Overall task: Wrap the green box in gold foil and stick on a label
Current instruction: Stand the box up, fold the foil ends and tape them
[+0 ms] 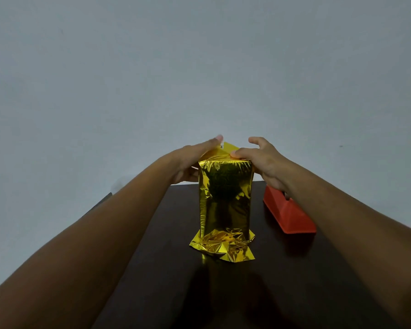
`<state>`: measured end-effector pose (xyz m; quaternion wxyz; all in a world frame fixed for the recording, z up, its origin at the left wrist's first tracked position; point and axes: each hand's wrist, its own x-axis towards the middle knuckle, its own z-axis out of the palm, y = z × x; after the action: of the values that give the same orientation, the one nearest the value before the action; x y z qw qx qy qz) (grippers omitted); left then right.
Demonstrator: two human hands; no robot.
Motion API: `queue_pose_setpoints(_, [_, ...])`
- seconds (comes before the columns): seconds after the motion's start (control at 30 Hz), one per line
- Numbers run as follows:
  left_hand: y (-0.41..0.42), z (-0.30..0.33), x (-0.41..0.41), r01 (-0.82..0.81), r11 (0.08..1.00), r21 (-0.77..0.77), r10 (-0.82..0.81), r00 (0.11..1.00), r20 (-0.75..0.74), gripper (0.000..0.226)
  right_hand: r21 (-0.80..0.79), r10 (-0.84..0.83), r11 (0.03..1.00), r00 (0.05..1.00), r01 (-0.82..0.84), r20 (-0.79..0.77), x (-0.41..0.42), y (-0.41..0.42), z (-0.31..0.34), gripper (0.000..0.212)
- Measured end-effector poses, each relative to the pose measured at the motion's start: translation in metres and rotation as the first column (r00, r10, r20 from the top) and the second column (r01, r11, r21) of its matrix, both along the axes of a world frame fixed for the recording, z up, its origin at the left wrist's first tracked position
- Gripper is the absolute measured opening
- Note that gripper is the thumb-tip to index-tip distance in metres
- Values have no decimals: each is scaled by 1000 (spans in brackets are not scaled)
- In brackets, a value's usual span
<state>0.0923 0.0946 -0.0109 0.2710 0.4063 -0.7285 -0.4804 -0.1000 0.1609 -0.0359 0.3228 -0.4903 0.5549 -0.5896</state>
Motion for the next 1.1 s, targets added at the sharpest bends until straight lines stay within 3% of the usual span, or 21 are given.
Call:
queue_pose_setpoints(0.17, [-4, 3, 0, -4, 999, -45, 9, 994, 108, 67, 14, -18, 1000, 999, 18, -42, 3, 0, 1, 122])
queue_pose_setpoints(0.43, [-11, 2, -4, -88, 996, -19, 89, 995, 44, 52, 6, -12, 1000, 998, 13, -63, 5, 3, 0, 110])
queue_pose_setpoints(0.6, [-12, 2, -1, -104, 995, -1, 104, 994, 24, 54, -43, -75, 996, 996, 77, 41, -10, 5, -9, 62])
queue_pose_setpoints(0.67, [-14, 1, -1, -117, 993, -3, 117, 993, 16, 54, 5, -296, 954, 942, 301, -159, -24, 9, -19, 62])
queue_pose_setpoints(0.7, [-14, 1, -1, -120, 993, -6, 120, 993, 13, 55, 43, -392, 900, 851, 433, -349, -34, 13, -28, 64])
queue_pose_setpoints(0.77, [-13, 0, -1, -122, 992, -16, 123, 992, 11, 57, 154, -398, 760, 639, 631, -658, -53, 25, -44, 68])
queue_pose_setpoints(0.8, [-13, 0, -1, -122, 992, -19, 122, 992, 10, 58, 241, -341, 708, 620, 664, -707, -60, 31, -51, 71])
queue_pose_setpoints(0.93, [-9, -1, -1, -121, 992, -30, 121, 993, 11, 52, 540, -236, 691, 857, 480, -459, -68, 50, -59, 64])
queue_pose_setpoints(1.03, [-9, -2, 0, -123, 991, -45, 124, 992, 16, 52, 631, -269, 670, 920, 391, -284, -70, 54, -55, 55])
queue_pose_setpoints(1.1, [-9, -3, -1, -124, 991, -49, 125, 992, 22, 54, 645, -316, 689, 938, 330, -142, -73, 52, -52, 35])
